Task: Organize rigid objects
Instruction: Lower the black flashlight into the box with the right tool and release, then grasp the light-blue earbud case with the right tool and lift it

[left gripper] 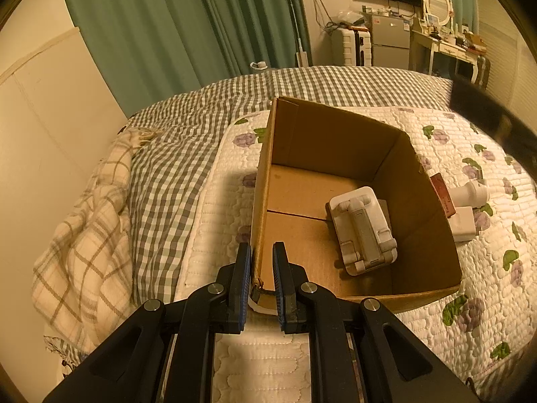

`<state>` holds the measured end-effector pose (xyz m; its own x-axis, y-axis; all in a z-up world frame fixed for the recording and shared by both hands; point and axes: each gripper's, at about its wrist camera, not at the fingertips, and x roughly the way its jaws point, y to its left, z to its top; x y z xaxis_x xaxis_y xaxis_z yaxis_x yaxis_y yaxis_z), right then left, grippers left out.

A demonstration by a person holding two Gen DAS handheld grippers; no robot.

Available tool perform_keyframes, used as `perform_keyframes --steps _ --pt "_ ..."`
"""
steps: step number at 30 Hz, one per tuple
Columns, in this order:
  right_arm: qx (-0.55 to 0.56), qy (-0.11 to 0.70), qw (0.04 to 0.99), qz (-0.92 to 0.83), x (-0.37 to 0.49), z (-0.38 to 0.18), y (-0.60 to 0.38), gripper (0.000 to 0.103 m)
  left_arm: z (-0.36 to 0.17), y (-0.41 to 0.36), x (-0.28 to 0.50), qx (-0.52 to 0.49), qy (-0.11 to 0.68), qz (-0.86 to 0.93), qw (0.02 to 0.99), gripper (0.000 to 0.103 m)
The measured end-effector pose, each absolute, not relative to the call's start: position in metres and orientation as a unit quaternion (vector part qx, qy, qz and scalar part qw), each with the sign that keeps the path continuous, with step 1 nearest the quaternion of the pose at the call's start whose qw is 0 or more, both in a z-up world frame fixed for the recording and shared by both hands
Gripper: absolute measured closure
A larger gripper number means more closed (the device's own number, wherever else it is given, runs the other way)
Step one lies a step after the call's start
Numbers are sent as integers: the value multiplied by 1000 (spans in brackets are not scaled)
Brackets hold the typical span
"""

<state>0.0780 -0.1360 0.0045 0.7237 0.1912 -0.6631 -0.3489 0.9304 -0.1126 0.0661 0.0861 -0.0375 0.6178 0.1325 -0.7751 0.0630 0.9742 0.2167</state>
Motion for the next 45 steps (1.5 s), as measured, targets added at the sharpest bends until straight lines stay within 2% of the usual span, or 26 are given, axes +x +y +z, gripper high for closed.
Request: perform_keyframes --steps 7,22,33,34,35,36,38,41,45 --pt "-106 325 922 179 101 18 -94 84 -38 88 68 113 439 11 891 91" --pt "-91 388 894 204 152 -54 -31 84 -39 91 68 111 442 -2 890 91" --pt "-78 396 891 206 154 -69 -31 84 -39 90 68 111 443 -1 890 91" --pt "-77 392 894 204 152 -65 -33 82 -39 91 68 111 443 1 890 91" --pt "-77 386 897 200 151 -60 -36 73 -39 91 68 110 443 1 890 91" --pt "-77 379 901 198 148 -54 -40 57 -39 91 68 110 444 1 889 91" --pt "-75 361 909 194 143 -38 -51 45 -38 91 68 114 443 4 889 91" --pt "-81 342 920 174 136 -15 -77 43 -38 91 68 116 444 8 888 91" --pt "-99 328 931 130 124 9 -123 34 -38 90 68 115 444 9 889 91"
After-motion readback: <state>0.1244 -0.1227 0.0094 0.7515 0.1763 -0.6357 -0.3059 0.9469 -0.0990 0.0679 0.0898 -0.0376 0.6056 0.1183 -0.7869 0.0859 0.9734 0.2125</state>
